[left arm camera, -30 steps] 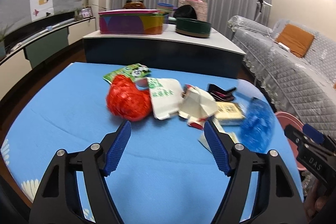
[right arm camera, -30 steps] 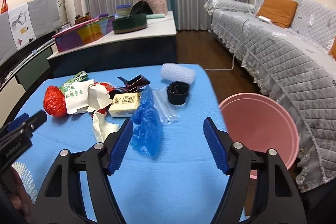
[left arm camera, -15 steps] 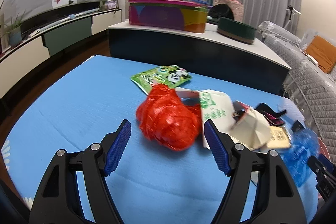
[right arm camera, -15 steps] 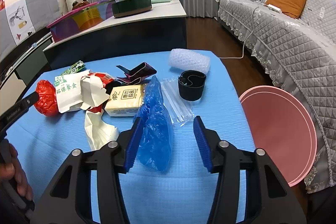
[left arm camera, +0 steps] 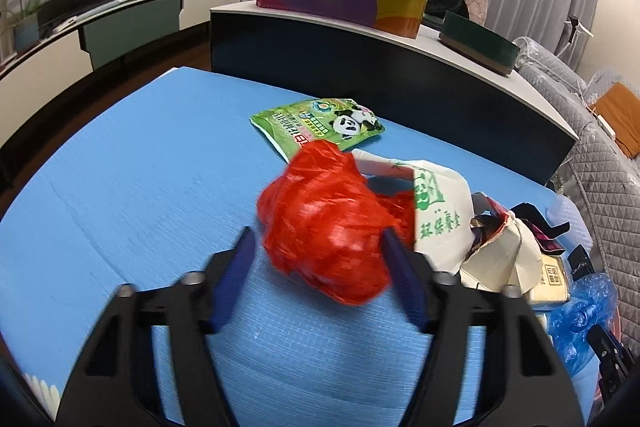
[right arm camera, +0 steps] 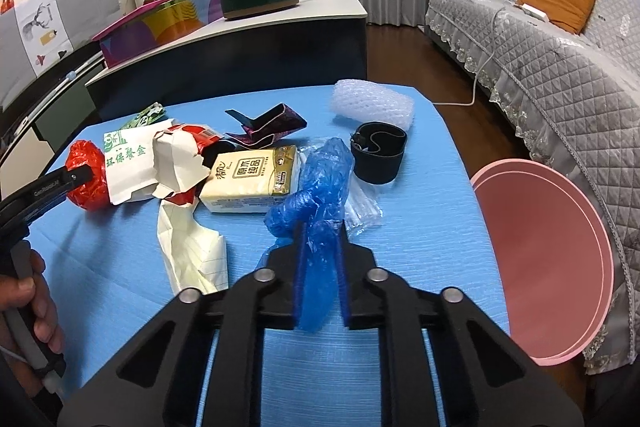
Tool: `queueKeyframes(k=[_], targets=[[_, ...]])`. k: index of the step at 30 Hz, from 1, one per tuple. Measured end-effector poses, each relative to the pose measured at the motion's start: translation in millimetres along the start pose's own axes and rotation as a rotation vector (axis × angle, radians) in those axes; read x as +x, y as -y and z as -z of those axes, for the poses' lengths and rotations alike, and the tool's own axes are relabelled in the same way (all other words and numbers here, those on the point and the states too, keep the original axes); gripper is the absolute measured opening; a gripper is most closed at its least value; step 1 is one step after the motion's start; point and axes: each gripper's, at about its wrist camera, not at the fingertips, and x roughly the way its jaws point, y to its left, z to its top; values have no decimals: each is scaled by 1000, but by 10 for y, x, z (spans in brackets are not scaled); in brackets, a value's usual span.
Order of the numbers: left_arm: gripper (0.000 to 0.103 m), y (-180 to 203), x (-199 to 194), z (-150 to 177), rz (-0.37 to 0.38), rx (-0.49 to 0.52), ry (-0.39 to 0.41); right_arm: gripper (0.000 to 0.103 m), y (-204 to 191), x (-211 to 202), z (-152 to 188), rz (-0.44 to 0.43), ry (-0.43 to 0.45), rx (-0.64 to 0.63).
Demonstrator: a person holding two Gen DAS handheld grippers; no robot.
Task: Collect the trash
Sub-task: 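Grasp the red plastic bag with the left tool while the right tool grasps the blue bag, then carry the red bag and blue bag over the pink bin with both tools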
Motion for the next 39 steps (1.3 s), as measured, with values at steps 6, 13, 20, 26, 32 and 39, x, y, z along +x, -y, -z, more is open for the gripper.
queueKeyframes(k=[6, 13, 20, 26, 32, 39], targets=[[34, -1, -94, -6, -3, 20, 19, 3, -36, -109, -15, 2, 36, -22], [29, -43, -300, -30, -17, 31, 69, 2, -54, -299, -44, 11, 88, -36], [29, -66, -560, -40, -4, 37, 121, 2, -65, -533, -52, 26, 136, -44], [29, -77, -781, -27, 1, 39, 163, 2, -29, -719, -28, 47, 173, -47], [29, -98, -1008, -27, 21, 33, 203, 2, 41, -893, -37, 60, 205, -30], [29, -13, -1215, 56, 55, 69, 234, 2, 138, -1125, -55, 70, 243, -11]])
